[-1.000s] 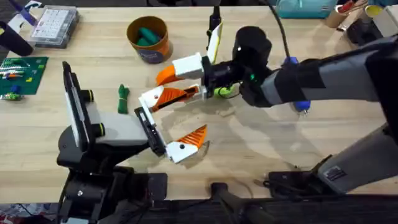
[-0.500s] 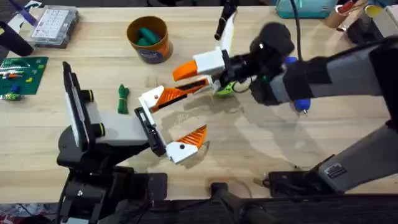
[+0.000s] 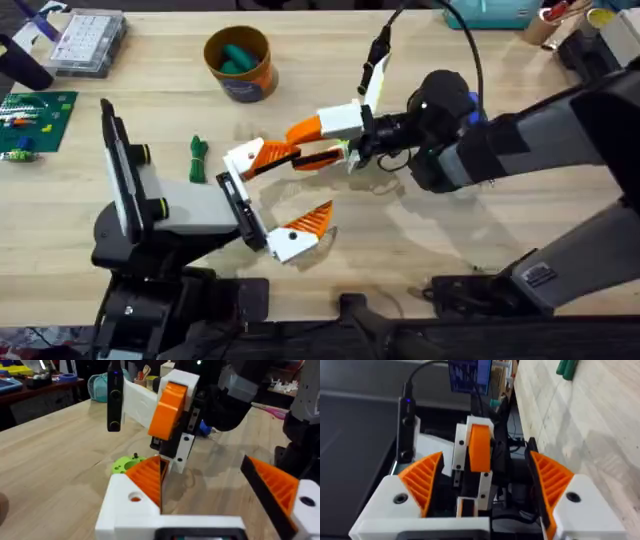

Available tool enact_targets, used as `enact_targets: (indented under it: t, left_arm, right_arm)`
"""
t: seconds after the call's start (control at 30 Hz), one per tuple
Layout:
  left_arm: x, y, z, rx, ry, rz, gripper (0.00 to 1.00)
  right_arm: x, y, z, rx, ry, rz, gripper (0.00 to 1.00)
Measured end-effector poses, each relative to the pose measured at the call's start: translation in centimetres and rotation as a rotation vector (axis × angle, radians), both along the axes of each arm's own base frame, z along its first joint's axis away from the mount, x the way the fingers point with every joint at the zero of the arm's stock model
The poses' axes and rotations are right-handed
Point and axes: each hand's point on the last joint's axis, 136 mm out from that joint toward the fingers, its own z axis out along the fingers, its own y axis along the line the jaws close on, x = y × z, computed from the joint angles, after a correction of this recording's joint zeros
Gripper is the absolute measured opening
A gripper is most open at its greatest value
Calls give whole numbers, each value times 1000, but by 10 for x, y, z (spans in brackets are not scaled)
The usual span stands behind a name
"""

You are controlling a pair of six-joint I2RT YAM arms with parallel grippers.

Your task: Pick up the gripper from the table and insert it into the empty holder that is missing its gripper. Then pick up a screw, insert it into the mounting hole, and use the screwdriver to tighten it. Finally, clean up the table by picking up the vegetable and placing it into the bucket.

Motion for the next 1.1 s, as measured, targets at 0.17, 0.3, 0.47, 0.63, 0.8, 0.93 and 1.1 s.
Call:
enact_targets:
  t: [0.17,0.3,0.47,0.63,0.8,0.93,1.1]
  left_arm:
    - [0,0,0,0,0,0,988]
    - [0,0,0,0,0,0,988]
    - [0,0,0,0,0,0,988]
    - [0,0,0,0,0,0,988]
    - [0,0,0,0,0,0,988]
    - [0,0,0,0,0,0,988]
    - [0,0,0,0,1,0,988]
  right_arm:
    - [2,5,5,6,7,4,993]
    - [1,10,5,-3,33,13,947]
    - [0,11,6,-4,42,16,864]
    - [-2,13,7,-5,53,24,777]
    - [-3,15,8,-3,57,30,605]
    - [-3,15,8,-4,66,30,471]
    - [-3,15,9,-3,66,31,108]
